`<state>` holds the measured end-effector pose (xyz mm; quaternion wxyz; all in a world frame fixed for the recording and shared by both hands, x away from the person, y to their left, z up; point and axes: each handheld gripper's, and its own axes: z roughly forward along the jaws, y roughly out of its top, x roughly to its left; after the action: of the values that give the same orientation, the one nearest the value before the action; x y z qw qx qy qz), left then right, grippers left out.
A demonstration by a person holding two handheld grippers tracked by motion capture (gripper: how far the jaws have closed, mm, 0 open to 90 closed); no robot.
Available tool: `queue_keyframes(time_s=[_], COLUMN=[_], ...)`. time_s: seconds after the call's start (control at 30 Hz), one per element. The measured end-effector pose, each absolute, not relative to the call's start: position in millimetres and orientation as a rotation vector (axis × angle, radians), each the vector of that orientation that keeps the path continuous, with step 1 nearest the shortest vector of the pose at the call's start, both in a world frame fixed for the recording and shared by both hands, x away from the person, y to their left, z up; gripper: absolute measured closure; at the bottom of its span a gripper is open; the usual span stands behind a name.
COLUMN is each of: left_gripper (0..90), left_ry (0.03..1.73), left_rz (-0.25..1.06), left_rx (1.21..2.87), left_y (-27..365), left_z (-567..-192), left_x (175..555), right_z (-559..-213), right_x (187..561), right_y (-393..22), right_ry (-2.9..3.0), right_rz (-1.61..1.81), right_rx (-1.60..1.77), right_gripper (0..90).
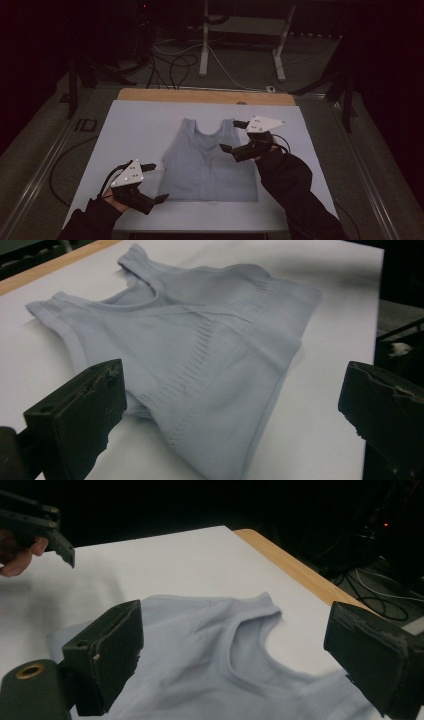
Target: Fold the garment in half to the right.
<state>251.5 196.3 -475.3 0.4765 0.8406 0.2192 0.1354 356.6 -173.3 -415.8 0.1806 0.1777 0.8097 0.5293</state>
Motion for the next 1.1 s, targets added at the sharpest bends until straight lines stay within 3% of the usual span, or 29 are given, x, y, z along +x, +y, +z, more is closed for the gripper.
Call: queue_keyframes(time_s=[0.4, 1.1], left_gripper=[0.3, 0.3], left_ry=[0.644, 0.681], left_rz=[0.424, 0.279], left_rx=[2.059, 2.102], left_y=[193.9, 198.2], left_z=[-479.7, -503.6], left_x=[254.3, 264.0], right_z=[-420.9, -448.3], right_x=[396.2, 452.8], right_y=[-125.8, -73.0], right_ry=[2.351, 2.419], right_rz=[1.475, 1.431], right_rx=[0.480, 0.561], right_gripper=[8.9, 9.1])
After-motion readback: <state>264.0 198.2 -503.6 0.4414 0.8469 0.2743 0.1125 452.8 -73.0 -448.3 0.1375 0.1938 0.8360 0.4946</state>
